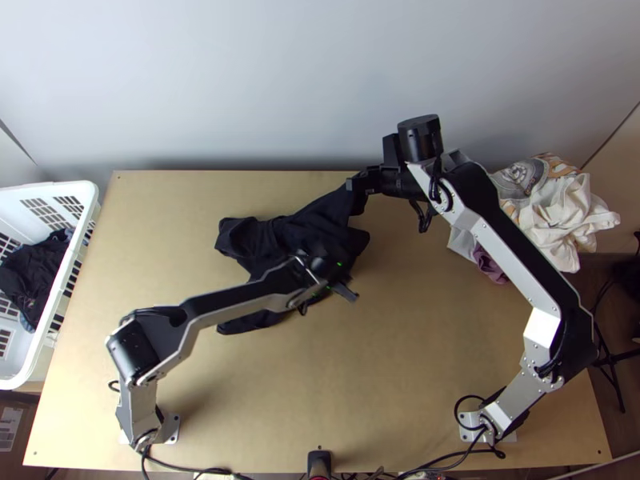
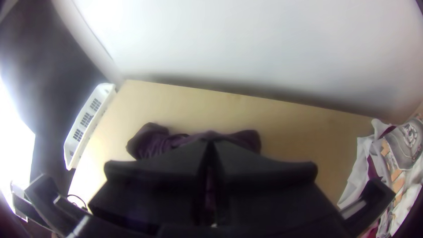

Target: Fold the t-shirt

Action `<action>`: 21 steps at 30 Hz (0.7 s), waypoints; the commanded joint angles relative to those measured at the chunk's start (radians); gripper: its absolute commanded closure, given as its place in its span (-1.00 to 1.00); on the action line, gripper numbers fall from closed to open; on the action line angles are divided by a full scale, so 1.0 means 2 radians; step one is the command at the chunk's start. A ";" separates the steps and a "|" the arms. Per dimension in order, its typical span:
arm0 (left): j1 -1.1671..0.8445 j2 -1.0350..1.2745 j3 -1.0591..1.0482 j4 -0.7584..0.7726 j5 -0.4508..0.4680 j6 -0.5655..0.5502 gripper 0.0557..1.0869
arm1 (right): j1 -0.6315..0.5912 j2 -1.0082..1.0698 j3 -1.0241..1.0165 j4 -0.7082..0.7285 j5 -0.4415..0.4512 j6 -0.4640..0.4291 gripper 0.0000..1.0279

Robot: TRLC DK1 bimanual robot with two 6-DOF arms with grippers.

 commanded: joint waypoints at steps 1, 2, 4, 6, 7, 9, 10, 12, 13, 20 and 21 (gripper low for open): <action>0.057 -0.067 -0.055 -0.020 0.029 -0.008 0.89 | -0.006 -0.003 -0.001 0.000 0.000 0.000 0.94; 0.068 -0.097 -0.075 -0.020 0.046 -0.009 0.89 | -0.009 -0.003 -0.003 0.000 0.000 -0.001 0.94; 0.089 -0.158 -0.106 -0.022 0.070 -0.020 0.89 | -0.012 -0.003 -0.006 0.000 0.000 -0.001 0.94; 0.105 -0.219 -0.130 -0.035 0.082 -0.033 0.89 | -0.015 -0.003 -0.007 0.000 0.000 -0.001 0.94; 0.111 -0.245 -0.136 -0.045 0.082 -0.036 0.89 | -0.016 -0.003 -0.006 0.000 0.000 -0.001 0.94; 0.125 -0.301 -0.140 -0.080 0.086 -0.040 0.89 | -0.019 -0.003 -0.006 0.003 0.000 0.000 0.94; 0.140 -0.327 -0.141 -0.094 0.103 -0.047 0.89 | -0.020 -0.003 -0.006 0.005 0.000 0.000 0.94; 0.195 -0.384 -0.142 -0.114 0.167 -0.078 0.89 | -0.023 -0.003 -0.006 0.006 0.000 -0.001 0.94; 0.229 -0.409 -0.143 -0.123 0.208 -0.094 0.89 | -0.025 -0.002 -0.006 0.006 0.000 -0.001 0.94; 0.441 -0.462 -0.187 -0.137 0.357 -0.110 0.89 | -0.027 0.003 -0.004 0.007 0.000 -0.001 0.94; 0.469 -0.462 -0.193 -0.141 0.382 -0.110 0.89 | -0.026 0.005 -0.004 0.007 0.000 -0.001 0.94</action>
